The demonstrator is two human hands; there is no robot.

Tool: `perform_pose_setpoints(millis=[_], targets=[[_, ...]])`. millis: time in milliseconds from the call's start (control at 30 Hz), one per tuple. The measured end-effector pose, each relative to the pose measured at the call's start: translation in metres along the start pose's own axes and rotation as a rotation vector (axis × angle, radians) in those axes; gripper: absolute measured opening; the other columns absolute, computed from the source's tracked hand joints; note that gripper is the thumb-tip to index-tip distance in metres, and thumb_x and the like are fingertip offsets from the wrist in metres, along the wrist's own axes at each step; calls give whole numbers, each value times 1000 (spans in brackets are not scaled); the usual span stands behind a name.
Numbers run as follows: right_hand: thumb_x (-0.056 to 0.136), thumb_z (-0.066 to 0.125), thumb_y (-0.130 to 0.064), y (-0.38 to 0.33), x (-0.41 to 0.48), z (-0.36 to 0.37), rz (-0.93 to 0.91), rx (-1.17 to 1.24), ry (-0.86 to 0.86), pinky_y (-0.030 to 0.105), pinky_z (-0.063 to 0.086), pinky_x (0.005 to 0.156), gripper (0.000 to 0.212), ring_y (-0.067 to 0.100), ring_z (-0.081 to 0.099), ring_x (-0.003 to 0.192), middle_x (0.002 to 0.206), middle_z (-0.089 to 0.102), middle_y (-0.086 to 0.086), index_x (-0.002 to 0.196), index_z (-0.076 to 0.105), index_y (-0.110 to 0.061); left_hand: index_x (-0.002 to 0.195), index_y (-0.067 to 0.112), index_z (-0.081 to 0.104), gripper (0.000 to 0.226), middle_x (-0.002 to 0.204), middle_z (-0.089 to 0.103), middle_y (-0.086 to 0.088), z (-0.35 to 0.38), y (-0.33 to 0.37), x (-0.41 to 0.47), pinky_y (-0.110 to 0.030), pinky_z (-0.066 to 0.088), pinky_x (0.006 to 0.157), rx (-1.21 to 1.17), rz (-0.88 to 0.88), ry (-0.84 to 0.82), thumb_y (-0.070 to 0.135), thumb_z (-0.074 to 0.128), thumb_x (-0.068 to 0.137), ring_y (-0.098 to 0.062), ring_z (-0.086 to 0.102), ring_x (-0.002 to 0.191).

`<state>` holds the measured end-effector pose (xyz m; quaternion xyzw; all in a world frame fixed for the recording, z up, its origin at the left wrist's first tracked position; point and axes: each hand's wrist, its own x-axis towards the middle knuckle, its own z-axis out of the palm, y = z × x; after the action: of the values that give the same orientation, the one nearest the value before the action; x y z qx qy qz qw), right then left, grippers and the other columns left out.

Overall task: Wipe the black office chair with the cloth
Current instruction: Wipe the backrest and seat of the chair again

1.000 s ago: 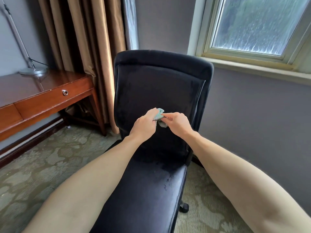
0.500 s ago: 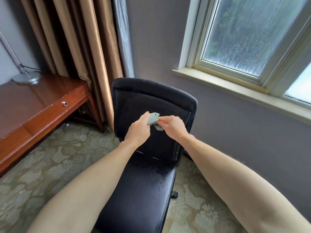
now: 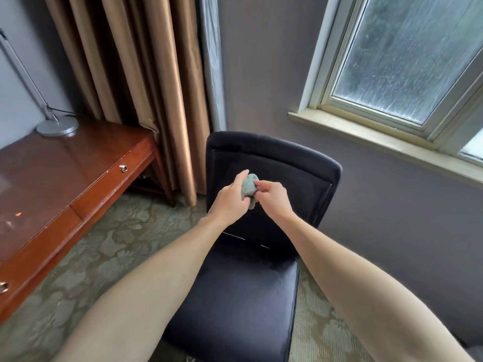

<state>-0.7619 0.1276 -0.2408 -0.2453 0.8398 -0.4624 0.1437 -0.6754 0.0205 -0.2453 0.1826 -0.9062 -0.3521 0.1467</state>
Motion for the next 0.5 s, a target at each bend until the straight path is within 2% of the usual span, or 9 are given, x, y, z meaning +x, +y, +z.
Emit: perform_pose_setpoints(millis=[100, 167, 233, 333, 500], targets=[[82, 50, -2, -17, 12, 25, 94, 279, -31, 28, 55, 81, 39, 18, 67, 96, 104, 72, 5, 113, 70, -13, 156, 26, 11, 86, 132, 58, -5, -21, -26, 13, -21, 39, 84, -57, 61, -121, 8, 60, 88, -21, 59, 112], [85, 52, -3, -27, 17, 38, 131, 417, -40, 32, 55, 85, 32, 20, 68, 95, 100, 73, 5, 108, 71, -12, 156, 28, 2, 93, 142, 50, -4, -34, -39, 21, -20, 39, 87, -73, 71, -210, 0, 57, 87, -19, 56, 116], [89, 57, -10, -33, 20, 47, 162, 521, -40, 35, 54, 90, 26, 21, 68, 97, 104, 72, 7, 114, 68, -9, 155, 32, -3, 95, 149, 42, -2, -43, -49, 30, -21, 38, 92, -80, 66, -284, -5, 52, 87, -17, 52, 123], [91, 62, -21, -33, 30, 53, 172, 558, -33, 33, 53, 90, 28, 19, 68, 100, 107, 72, 5, 116, 67, -9, 155, 35, -3, 91, 147, 45, -1, -48, -57, 49, -20, 37, 94, -77, 96, -313, -3, 47, 90, -14, 51, 120], [91, 63, -15, -27, 64, 53, 216, 487, 115, 37, 55, 91, 30, 19, 69, 98, 109, 71, 7, 120, 65, -7, 155, 36, 1, 94, 153, 38, 1, -48, -59, 85, -21, 36, 101, -62, 191, -369, -2, 54, 87, -20, 45, 133]])
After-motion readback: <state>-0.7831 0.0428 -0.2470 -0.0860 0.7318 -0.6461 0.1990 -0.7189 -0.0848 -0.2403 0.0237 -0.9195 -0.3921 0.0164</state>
